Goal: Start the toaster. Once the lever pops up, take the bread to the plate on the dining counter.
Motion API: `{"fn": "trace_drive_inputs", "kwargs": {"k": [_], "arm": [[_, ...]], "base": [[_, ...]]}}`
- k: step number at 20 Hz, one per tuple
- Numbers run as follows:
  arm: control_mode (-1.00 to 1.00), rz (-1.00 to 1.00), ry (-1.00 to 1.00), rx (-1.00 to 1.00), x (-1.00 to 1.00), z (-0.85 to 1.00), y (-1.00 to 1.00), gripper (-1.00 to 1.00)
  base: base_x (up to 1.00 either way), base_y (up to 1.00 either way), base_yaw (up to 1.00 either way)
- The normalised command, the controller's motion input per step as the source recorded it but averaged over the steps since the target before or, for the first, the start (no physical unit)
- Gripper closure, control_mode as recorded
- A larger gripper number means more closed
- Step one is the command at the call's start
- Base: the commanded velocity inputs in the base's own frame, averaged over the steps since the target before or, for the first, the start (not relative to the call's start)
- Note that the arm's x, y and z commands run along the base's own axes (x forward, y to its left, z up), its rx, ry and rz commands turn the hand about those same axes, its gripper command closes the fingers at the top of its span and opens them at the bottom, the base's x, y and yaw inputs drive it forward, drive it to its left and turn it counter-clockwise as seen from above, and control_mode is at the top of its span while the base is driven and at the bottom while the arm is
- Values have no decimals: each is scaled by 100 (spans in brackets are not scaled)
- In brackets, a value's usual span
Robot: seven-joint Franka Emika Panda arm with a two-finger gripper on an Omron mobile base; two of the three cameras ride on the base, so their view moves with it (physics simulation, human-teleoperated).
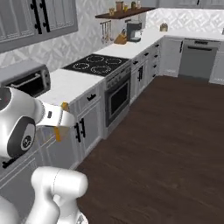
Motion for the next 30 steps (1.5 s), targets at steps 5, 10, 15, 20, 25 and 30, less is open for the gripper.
{"fn": "trace_drive_inputs", "kwargs": {"k": [5,10,15,20,25,30], "arm": [[100,0,0,0,0,0,0,100],[100,0,0,0,0,0,0,100],[100,0,0,0,0,0,0,100],[100,0,0,0,0,0,0,100],[100,0,0,0,0,0,0,100],[100,0,0,0,0,0,0,100]], "base": [[0,0,-95],[0,-1,-88],[6,-2,-83],[33,0,-71],[67,41,-47],[98,96,-21]]}}
